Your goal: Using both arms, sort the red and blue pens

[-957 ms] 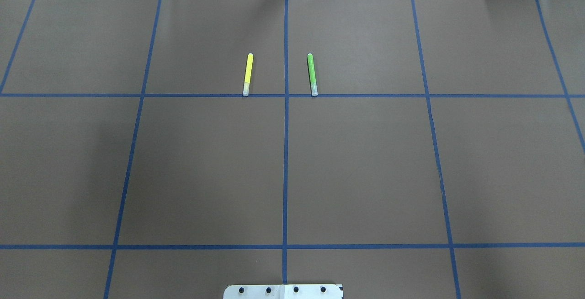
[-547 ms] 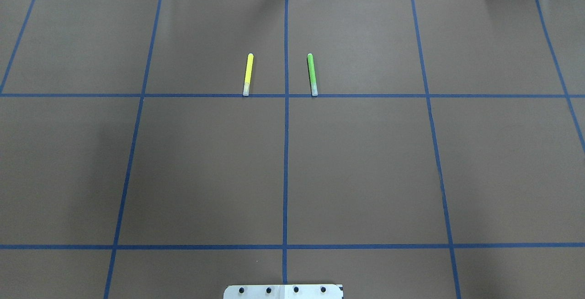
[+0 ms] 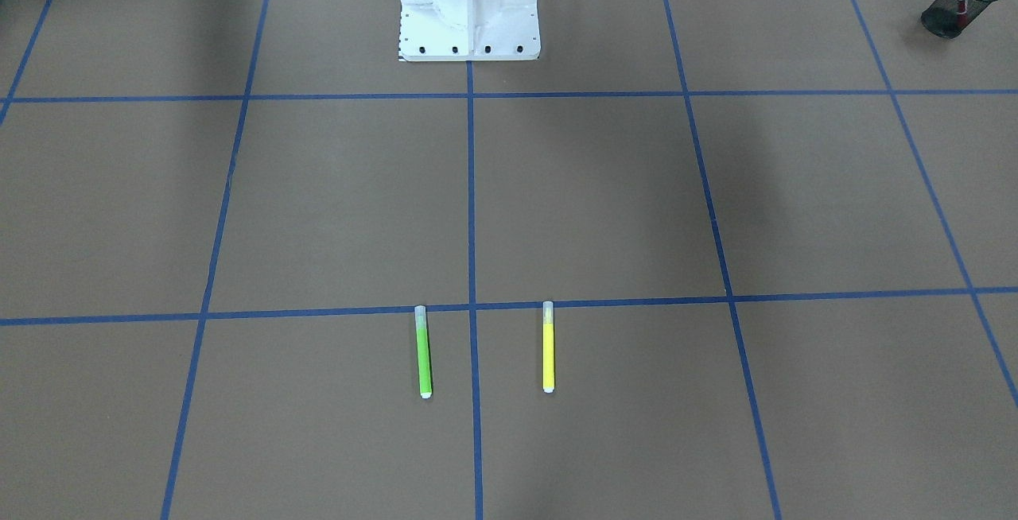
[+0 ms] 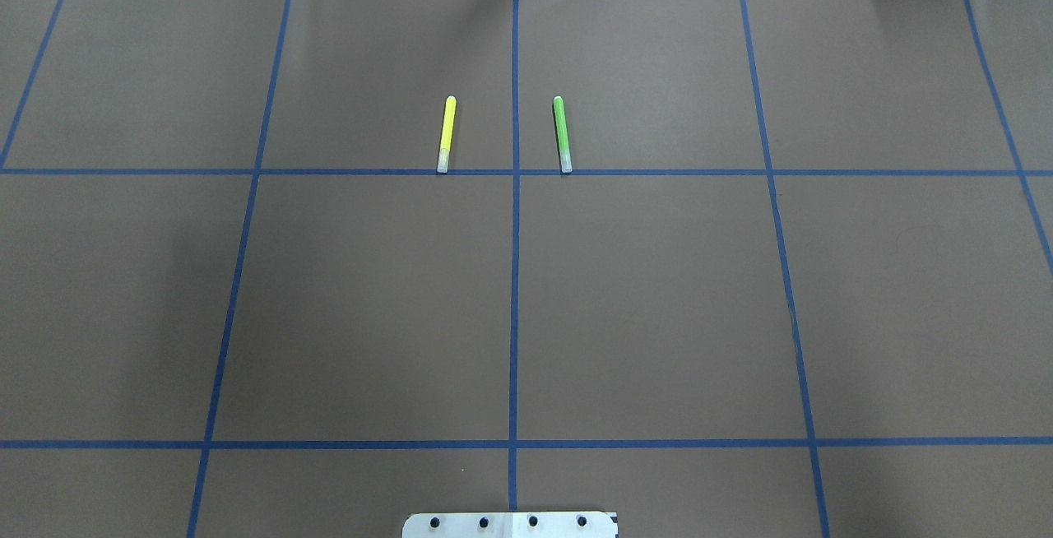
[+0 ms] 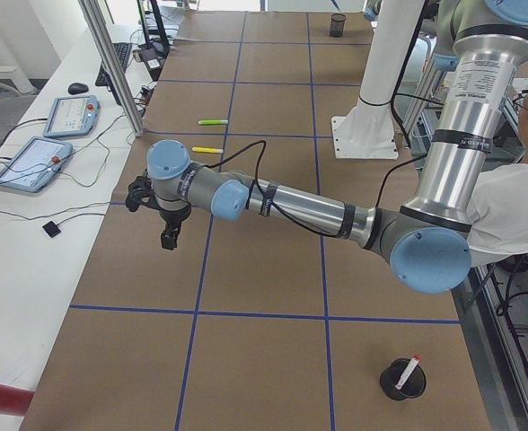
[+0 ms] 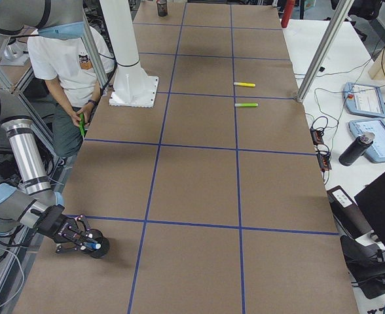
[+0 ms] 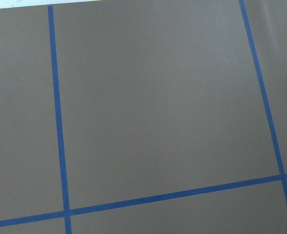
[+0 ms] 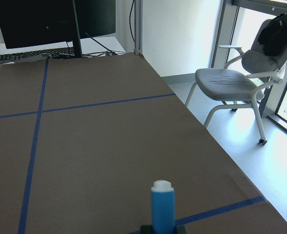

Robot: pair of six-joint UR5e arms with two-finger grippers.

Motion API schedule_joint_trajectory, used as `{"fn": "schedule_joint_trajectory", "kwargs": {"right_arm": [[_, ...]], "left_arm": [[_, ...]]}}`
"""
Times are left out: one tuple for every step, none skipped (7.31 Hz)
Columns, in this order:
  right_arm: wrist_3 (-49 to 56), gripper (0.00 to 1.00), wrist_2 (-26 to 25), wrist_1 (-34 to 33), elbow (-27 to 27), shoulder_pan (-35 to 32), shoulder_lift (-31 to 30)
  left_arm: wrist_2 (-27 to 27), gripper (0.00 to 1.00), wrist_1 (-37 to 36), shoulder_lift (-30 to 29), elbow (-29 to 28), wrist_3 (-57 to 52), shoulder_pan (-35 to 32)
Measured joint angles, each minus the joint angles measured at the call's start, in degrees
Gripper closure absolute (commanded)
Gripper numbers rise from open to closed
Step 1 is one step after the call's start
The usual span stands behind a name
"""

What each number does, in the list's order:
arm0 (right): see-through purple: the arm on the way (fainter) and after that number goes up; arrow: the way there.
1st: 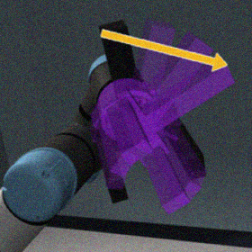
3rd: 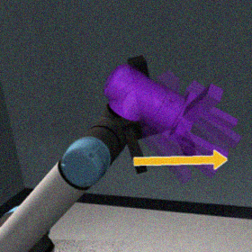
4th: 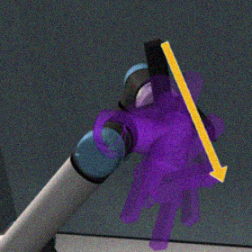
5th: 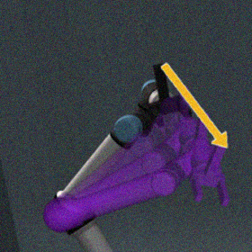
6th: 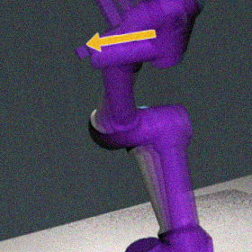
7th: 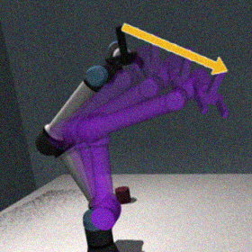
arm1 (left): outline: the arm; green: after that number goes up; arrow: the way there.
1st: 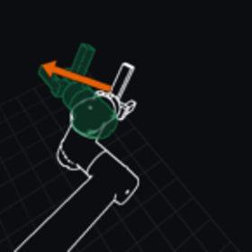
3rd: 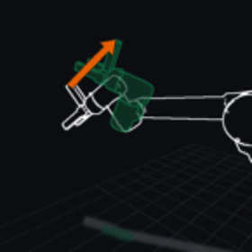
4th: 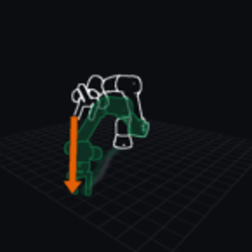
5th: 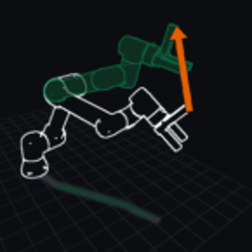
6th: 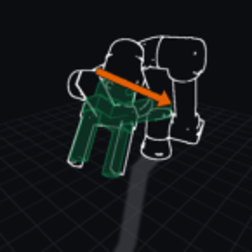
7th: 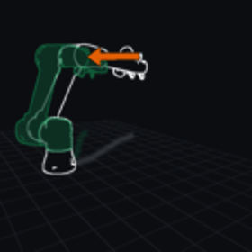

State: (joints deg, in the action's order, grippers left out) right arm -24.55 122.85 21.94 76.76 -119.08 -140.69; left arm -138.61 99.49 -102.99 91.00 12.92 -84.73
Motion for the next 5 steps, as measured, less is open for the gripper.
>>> {"fn": "schedule_joint_trajectory", "kwargs": {"right_arm": [[-0.05, 1.00, 0.12, 1.30, -0.50, -0.10, 0.58], [-0.27, 1.00, 0.17, 2.09, -0.52, -0.26, 1.15], [-1.31, 1.00, 0.36, 3.21, -0.50, -0.47, 1.40], [-3.84, 1.00, 1.12, 4.83, -0.52, -0.71, 1.45], [-6.55, 1.00, 2.09, 6.40, -0.68, -1.02, 1.45]], "left_arm": [[0.00, 0.01, -0.02, 0.01, 0.14, 0.00, -0.11], [-0.02, 0.01, -0.06, 0.04, 0.38, 0.00, -0.23], [-0.06, 0.01, -0.08, 0.06, 0.54, 0.00, -0.30], [-0.07, 0.01, -0.08, 0.05, 0.60, 0.00, -0.33], [-0.08, 0.01, -0.09, 0.04, 0.69, 0.00, -0.35]]}}
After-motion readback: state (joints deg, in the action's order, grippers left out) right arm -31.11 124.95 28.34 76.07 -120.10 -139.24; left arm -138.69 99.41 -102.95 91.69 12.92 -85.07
